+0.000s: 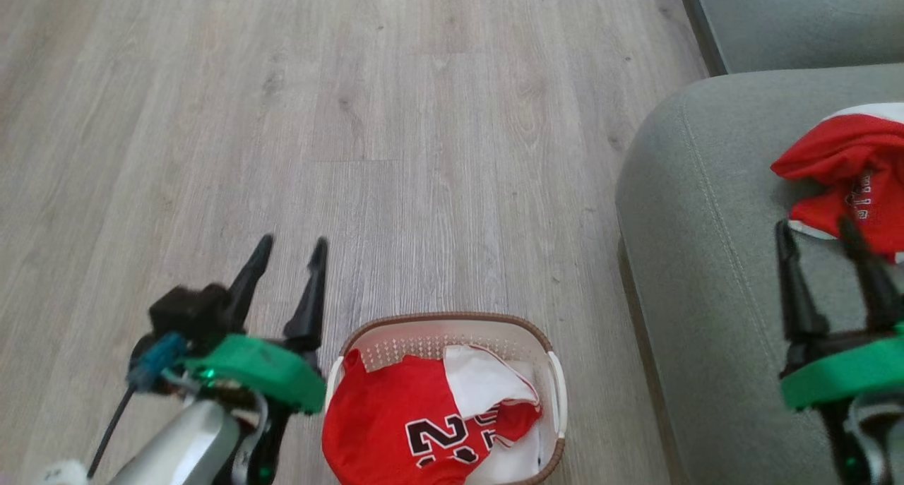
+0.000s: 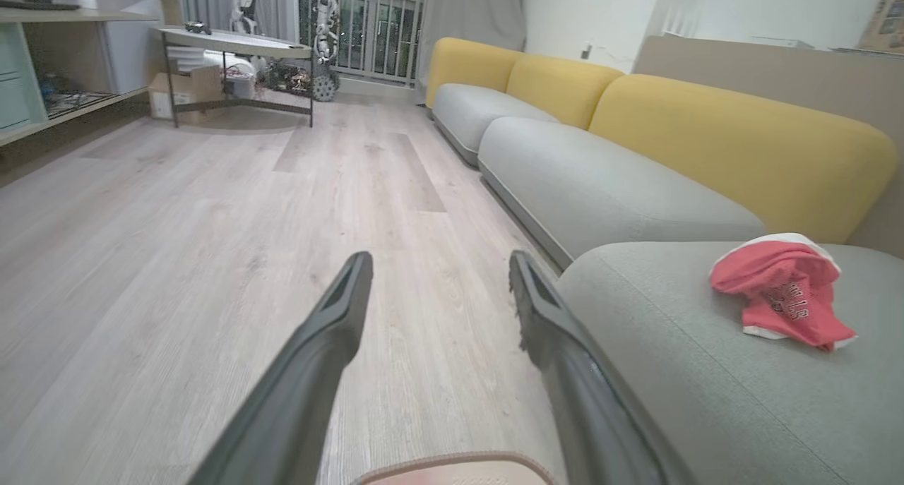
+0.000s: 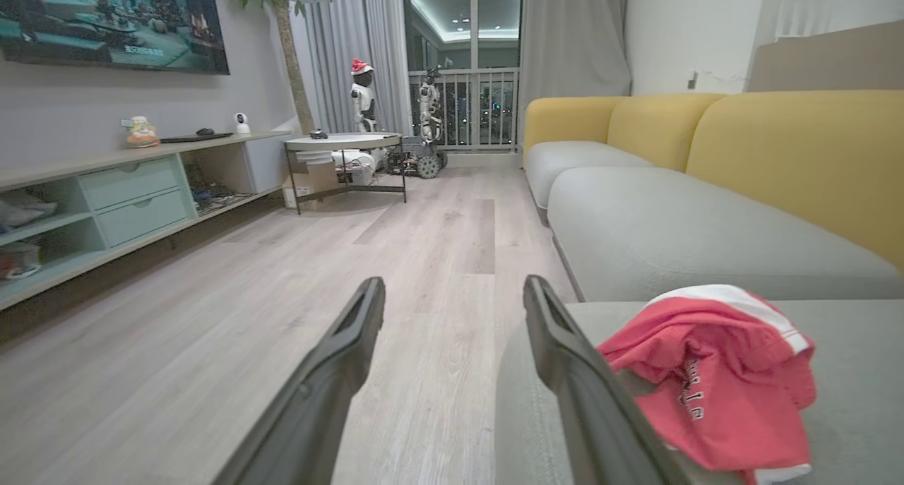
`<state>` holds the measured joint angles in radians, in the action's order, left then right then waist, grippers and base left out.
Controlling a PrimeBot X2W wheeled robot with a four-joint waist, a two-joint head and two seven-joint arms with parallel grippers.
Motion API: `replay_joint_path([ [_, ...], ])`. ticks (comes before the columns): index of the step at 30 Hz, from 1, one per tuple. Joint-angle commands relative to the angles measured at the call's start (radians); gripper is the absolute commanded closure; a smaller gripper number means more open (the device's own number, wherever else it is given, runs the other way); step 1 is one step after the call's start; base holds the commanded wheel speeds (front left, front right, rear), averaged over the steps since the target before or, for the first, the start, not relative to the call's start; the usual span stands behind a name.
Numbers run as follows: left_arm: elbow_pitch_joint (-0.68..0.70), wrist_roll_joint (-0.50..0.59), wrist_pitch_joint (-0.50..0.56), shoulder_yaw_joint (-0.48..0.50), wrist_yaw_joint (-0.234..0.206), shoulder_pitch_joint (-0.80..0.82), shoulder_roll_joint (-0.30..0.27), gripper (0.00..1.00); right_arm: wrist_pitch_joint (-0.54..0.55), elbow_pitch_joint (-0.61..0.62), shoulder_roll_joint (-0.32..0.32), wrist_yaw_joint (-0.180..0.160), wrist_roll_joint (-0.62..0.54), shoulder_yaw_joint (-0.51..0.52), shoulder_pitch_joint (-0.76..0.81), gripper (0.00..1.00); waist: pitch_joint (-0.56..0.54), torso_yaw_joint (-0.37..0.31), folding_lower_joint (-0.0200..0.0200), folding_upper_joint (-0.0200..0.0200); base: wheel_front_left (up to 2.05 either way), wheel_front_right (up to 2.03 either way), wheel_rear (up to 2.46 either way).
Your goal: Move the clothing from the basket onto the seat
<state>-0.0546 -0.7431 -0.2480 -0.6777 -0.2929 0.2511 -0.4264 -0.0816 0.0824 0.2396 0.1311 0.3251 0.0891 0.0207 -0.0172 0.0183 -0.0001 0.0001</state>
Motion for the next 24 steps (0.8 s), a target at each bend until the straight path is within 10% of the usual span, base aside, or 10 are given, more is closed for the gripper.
replay_joint_path([
  [1,0.035,0.009,-0.012,0.063,-0.009,0.013,-0.035,0.00,-0.021,0.034,-0.001,0.000,-0.012,-0.028,0.001,0.00,-0.002,0.005,0.0001,-0.0001,0.00,0.00,0.00],
  [24,0.076,0.176,-0.014,0.275,0.057,-0.181,0.033,0.00,-0.117,-0.025,-0.090,0.000,-0.059,-0.077,0.046,0.00,0.008,0.034,0.0001,-0.0001,0.00,0.00,0.00],
])
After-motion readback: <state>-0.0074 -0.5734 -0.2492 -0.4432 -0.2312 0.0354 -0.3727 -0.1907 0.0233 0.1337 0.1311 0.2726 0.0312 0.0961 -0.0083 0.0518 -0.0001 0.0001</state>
